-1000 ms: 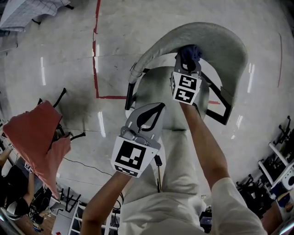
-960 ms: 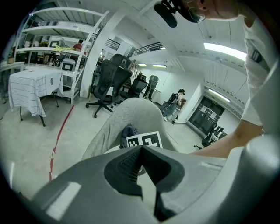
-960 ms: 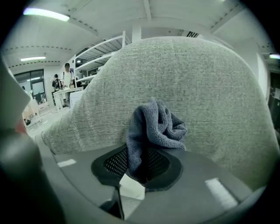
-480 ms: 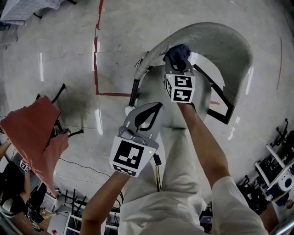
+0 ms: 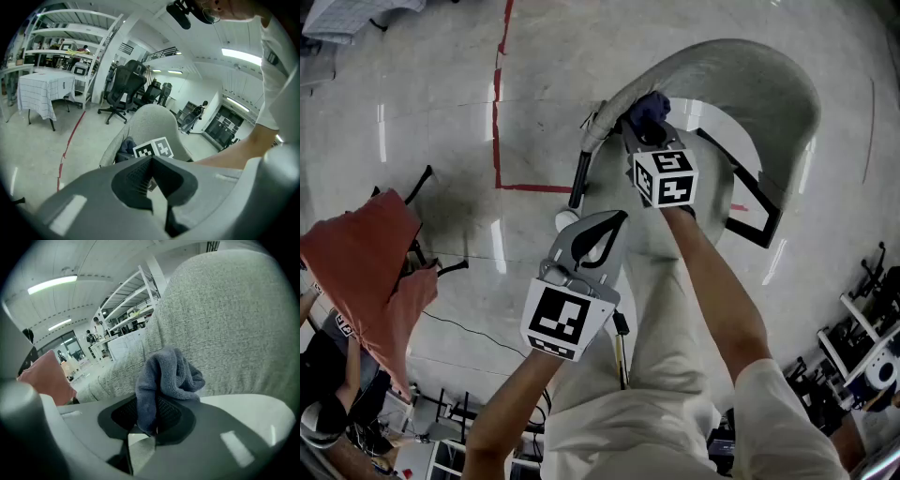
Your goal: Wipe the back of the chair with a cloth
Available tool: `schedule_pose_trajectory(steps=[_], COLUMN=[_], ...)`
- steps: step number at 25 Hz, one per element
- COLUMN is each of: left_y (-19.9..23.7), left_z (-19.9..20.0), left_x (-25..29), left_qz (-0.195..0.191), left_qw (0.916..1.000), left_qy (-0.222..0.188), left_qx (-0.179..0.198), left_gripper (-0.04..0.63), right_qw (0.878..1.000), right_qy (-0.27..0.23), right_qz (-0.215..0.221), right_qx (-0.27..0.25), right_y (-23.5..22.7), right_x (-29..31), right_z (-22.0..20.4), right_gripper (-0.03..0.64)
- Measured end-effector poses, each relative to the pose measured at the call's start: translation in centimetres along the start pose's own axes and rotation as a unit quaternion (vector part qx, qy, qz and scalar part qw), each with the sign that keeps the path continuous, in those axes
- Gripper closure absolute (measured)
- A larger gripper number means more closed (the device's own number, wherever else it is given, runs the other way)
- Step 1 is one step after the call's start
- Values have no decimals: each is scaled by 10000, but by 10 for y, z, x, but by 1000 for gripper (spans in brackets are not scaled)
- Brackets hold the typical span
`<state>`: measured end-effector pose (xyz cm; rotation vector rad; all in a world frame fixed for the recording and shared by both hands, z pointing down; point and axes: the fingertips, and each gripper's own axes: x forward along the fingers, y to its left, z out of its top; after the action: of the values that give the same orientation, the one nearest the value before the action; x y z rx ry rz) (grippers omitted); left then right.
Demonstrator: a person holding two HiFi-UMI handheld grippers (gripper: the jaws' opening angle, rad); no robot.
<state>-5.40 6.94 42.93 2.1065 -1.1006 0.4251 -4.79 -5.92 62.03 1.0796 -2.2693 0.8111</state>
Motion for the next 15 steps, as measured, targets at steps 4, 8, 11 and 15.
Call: schedule_pose_trajectory(steps=[4,8,11,15], left_y=[-3,-4,-4,-6], left_z=[-4,-10,-10,-14], left_x=[-5,-10,-13,-16], left_qz=[-31,-48,-67,-91], left_qw=[10000,10000,10000,10000], left_qy=[-10,5,-6,-5], left_qx=[-4,2,18,9], left_gripper=[595,595,595,595], right_qw=[9987,9937,9829,9733], right_qy=[61,146,169,343], right_qz=[408,807,1185,1751], right_qx=[292,758,1399,1443], right_y=[14,29,36,52], right_x=[-1,-3,-6,-18], right_z=[-6,-14,-17,-21], right_gripper=[512,514,514,514])
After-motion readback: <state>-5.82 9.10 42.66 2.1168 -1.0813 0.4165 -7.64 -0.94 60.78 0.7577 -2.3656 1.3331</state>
